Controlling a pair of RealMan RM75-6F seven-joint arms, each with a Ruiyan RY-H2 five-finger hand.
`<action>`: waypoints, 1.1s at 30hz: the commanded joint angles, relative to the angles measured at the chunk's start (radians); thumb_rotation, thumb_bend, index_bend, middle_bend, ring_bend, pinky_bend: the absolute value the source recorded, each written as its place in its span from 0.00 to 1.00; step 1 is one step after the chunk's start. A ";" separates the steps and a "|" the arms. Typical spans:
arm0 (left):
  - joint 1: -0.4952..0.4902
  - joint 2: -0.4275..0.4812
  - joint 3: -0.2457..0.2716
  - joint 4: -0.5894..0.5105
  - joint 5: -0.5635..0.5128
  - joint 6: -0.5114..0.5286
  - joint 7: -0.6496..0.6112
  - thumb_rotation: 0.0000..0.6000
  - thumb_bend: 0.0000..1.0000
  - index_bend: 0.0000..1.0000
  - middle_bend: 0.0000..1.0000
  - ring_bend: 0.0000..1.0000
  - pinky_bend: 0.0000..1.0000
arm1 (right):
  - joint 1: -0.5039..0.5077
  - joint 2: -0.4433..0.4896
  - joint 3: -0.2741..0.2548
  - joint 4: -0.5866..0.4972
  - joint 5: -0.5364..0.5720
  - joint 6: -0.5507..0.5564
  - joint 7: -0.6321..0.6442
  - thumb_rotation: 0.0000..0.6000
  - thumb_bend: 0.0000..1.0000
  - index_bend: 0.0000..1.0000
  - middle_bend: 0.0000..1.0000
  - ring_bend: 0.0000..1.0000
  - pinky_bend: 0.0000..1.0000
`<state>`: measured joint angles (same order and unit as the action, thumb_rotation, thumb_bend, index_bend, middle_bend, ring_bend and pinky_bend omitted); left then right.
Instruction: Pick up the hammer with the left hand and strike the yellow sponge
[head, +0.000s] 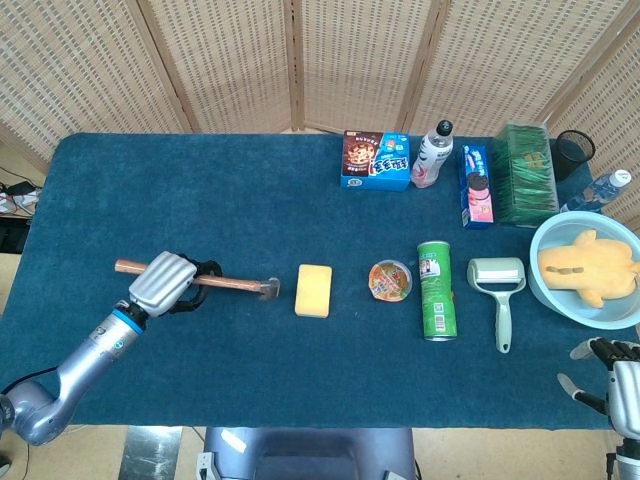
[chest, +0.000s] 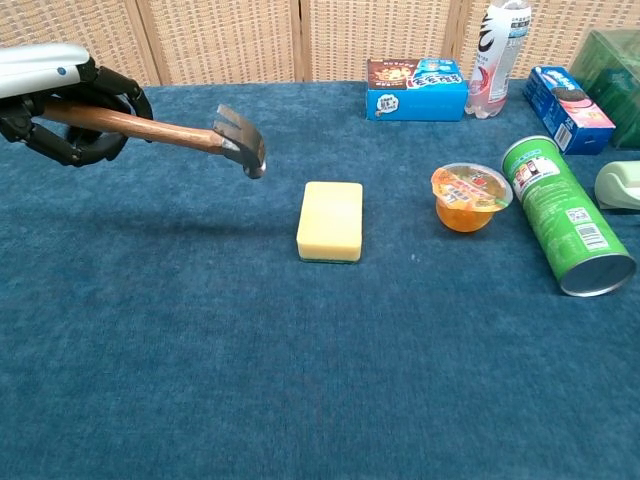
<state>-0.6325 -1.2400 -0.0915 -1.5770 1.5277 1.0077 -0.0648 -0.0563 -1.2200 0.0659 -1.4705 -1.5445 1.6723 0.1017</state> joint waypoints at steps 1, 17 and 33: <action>0.004 0.033 0.007 -0.062 0.000 0.008 0.100 1.00 0.60 0.57 0.62 0.64 0.77 | 0.000 0.000 0.000 -0.001 0.000 -0.001 -0.001 1.00 0.14 0.54 0.53 0.49 0.36; -0.032 0.020 -0.037 -0.073 -0.250 -0.140 0.071 1.00 0.61 0.57 0.62 0.66 0.78 | -0.004 0.009 -0.002 -0.008 0.009 -0.014 -0.017 1.00 0.14 0.54 0.53 0.49 0.36; -0.135 -0.008 -0.115 -0.054 -0.385 -0.368 -0.153 1.00 0.61 0.57 0.62 0.66 0.78 | -0.009 0.011 0.003 -0.011 0.025 -0.021 -0.028 1.00 0.14 0.54 0.53 0.49 0.36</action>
<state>-0.7544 -1.2413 -0.1974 -1.6360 1.1507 0.6540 -0.2061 -0.0656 -1.2089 0.0687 -1.4810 -1.5192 1.6511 0.0734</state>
